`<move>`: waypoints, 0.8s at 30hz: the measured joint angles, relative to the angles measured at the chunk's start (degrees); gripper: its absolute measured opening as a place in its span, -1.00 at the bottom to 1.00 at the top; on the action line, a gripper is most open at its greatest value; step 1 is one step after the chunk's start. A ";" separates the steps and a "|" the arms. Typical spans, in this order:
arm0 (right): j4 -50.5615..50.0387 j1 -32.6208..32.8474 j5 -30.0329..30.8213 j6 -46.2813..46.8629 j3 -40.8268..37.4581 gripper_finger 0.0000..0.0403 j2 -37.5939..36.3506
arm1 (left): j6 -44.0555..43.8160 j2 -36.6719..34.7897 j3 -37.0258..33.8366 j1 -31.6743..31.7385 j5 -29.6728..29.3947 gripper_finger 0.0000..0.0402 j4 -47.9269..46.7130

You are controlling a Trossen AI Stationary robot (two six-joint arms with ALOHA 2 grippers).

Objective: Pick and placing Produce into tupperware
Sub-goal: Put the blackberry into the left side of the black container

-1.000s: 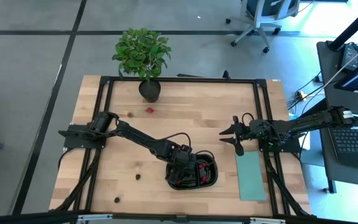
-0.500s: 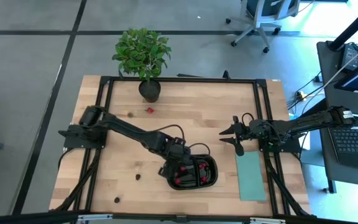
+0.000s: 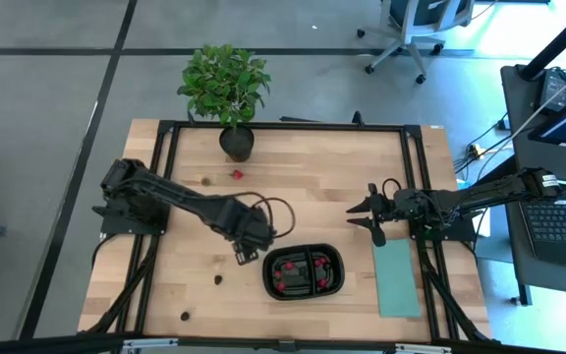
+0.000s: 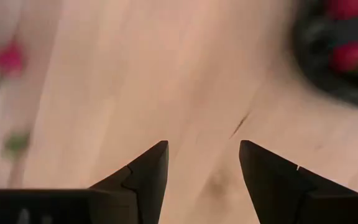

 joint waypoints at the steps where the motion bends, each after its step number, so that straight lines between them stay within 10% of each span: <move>1: 0.01 0.00 0.01 0.00 0.00 -0.32 0.00 | -3.78 0.14 -0.02 -0.69 0.03 -0.05 -2.21; 11: -0.09 0.00 0.00 -0.13 0.00 -0.32 0.00 | -33.85 0.81 -9.87 -8.02 8.37 -0.05 0.41; 24: -0.11 0.00 0.00 -0.11 0.00 -0.32 0.00 | -51.87 0.85 -21.52 -14.22 13.28 -0.05 21.45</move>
